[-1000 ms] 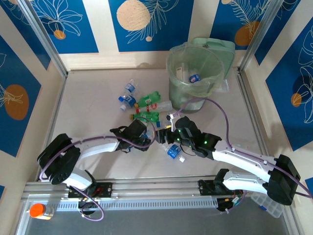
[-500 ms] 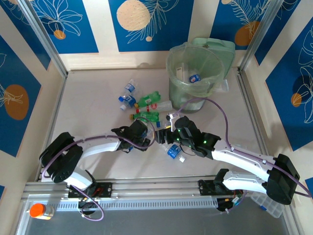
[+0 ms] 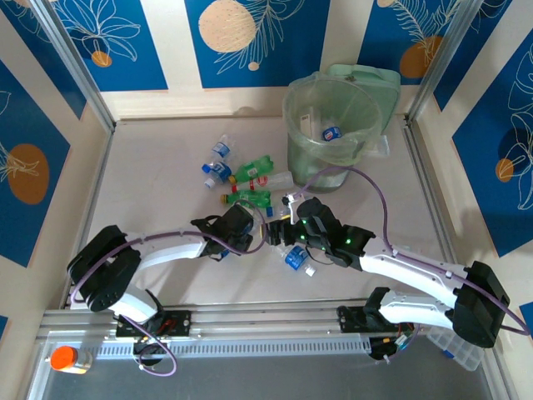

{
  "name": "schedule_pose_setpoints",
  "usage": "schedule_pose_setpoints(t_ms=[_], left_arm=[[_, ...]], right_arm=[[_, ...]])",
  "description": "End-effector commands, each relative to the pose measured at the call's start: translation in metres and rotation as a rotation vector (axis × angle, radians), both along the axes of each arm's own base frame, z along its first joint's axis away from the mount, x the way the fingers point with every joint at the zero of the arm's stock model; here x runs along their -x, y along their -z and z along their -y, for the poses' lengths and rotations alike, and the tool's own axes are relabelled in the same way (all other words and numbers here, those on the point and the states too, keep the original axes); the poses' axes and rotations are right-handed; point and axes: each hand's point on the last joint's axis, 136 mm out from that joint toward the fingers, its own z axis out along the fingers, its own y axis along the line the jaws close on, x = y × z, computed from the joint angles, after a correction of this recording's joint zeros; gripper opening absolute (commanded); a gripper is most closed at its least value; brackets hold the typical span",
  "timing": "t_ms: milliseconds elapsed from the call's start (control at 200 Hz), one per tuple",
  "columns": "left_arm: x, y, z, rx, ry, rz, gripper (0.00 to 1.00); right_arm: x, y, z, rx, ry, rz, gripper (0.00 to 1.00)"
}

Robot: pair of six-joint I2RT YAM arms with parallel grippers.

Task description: Put the plastic bottles in the bin

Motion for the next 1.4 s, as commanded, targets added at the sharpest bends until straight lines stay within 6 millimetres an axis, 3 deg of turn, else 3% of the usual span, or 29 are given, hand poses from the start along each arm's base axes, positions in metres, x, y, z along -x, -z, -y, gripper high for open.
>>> schedule_pose_setpoints(t_ms=[0, 310, 565, 820, 950, 1055, 1245, 1396], left_arm=[[-0.002, -0.018, 0.002, 0.021, -0.001, 0.054, 0.54], [0.012, -0.067, 0.014, 0.282, 0.057, 0.149, 0.47], [0.052, -0.117, 0.052, 0.664, 0.279, 0.142, 0.47], [0.080, -0.149, 0.067, 0.861, 0.432, 0.139, 0.43], [0.079, -0.161, 0.067, 0.907, 0.425, 0.159, 0.42], [0.080, -0.182, 0.069, 0.986, 0.425, 0.162, 0.42], [0.087, -0.228, 0.073, 1.151, 0.459, 0.180, 0.43], [0.087, -0.247, 0.079, 1.217, 0.488, 0.171, 0.42]], right_arm=[[-0.001, -0.024, -0.011, -0.069, -0.025, 0.025, 0.76], [-0.001, -0.043, 0.004, -0.134, 0.019, 0.115, 0.76], [0.015, -0.067, 0.001, -0.300, -0.102, 0.240, 0.76], [0.023, -0.081, 0.003, -0.412, -0.152, 0.299, 0.82], [0.021, -0.090, 0.015, -0.487, -0.139, 0.287, 0.88], [0.021, -0.103, 0.021, -0.558, -0.161, 0.251, 0.92], [0.030, -0.130, 0.018, -0.686, -0.301, 0.199, 0.92], [0.045, -0.145, 0.004, -0.738, -0.450, 0.190, 0.90]])
